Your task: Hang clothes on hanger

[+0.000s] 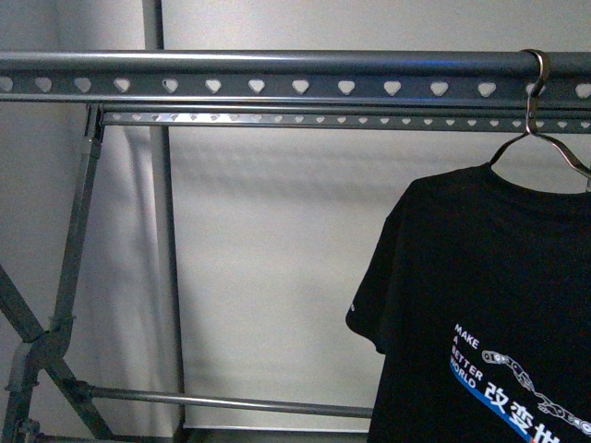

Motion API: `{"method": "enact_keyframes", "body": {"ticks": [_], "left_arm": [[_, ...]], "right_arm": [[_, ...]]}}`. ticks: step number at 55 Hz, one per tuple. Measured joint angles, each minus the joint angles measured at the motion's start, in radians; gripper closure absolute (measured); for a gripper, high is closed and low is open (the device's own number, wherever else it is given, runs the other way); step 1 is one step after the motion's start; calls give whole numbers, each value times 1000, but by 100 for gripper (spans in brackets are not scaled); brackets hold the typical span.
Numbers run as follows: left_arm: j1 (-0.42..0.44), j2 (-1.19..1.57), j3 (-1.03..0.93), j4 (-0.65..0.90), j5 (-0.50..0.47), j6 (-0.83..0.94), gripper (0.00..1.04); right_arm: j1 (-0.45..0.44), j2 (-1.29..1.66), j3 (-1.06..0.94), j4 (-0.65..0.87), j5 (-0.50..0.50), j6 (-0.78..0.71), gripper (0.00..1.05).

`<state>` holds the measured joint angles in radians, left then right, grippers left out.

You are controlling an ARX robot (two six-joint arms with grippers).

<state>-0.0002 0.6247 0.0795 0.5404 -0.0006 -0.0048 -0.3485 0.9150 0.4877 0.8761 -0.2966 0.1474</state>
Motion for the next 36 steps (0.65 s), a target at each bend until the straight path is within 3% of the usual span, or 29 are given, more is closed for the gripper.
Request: {"method": "enact_keyframes", "body": {"ticks": [3, 4, 6, 8, 11, 15, 26, 36], "left_arm": [[0, -28, -9, -18, 0, 0, 101], [0, -41, -13, -26, 0, 0, 101], [0, -65, -21, -43, 0, 0, 101], [0, -95, -29, -64, 0, 0, 101], [0, -133, -39, -96, -1, 0, 101], [0, -155, -61, -77, 0, 2, 101], [0, -269, -61, -177, -1, 3, 101], [0, -351, -62, -260, 0, 3, 101]], "right_arm": [[15, -119, -100, -56, -16, 28, 12], [34, -200, -143, -142, -11, 26, 11], [91, -344, -182, -386, 63, -17, 19], [203, -538, -246, -650, 201, -76, 30], [327, -798, -389, -857, 272, -118, 46], [341, -890, -477, -878, 291, -133, 60], [344, -911, -481, -879, 294, -145, 103], [344, -911, -481, -879, 295, -148, 101]]}}
